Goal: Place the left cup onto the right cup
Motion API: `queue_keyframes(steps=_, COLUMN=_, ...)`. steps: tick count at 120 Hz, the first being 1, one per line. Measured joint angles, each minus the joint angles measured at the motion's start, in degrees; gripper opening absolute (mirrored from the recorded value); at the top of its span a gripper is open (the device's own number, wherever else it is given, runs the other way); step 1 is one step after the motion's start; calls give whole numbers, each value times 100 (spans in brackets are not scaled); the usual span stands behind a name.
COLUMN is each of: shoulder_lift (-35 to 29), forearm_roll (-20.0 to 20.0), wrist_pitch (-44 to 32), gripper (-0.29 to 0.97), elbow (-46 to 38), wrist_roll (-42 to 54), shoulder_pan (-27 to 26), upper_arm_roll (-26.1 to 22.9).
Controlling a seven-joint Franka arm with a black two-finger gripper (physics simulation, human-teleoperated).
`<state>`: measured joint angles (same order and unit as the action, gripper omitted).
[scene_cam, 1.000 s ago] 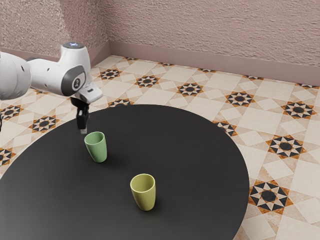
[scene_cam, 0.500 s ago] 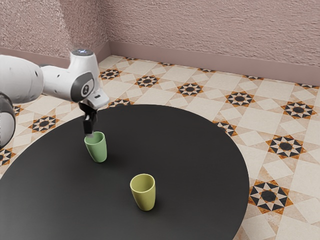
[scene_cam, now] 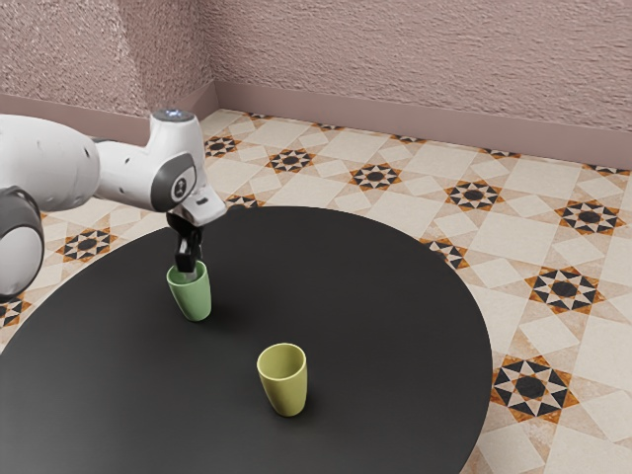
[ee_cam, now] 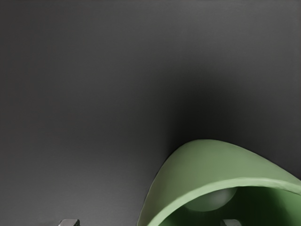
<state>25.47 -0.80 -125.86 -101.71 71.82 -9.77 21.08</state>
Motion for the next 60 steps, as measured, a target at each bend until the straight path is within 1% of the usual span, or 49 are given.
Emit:
queue_keyframes(steps=11, shoulder_lift=5, forearm_roll=-19, wrist_pitch=-14, gripper=11, elbow=0, wrist_roll=13, shoulder_pan=-3, upper_arm_roll=-4)
queue_keyframes(steps=24, shoulder_lift=-1, forearm_roll=-30, wrist_pitch=-26, gripper=1, elbow=0, wrist_roll=24, shoulder_pan=-11, upper_arm_roll=-7)
queue_keyframes(steps=39, shoulder_lift=-19, forearm_roll=-38, wrist_pitch=-35, gripper=-5, elbow=0, wrist_roll=34, shoulder_pan=-15, upper_arm_roll=-16)
queue_keyframes(steps=60, shoulder_lift=-39, forearm_roll=-108, wrist_pitch=-47, gripper=-9, elbow=0, wrist_roll=37, shoulder_pan=-16, upper_arm_roll=-25)
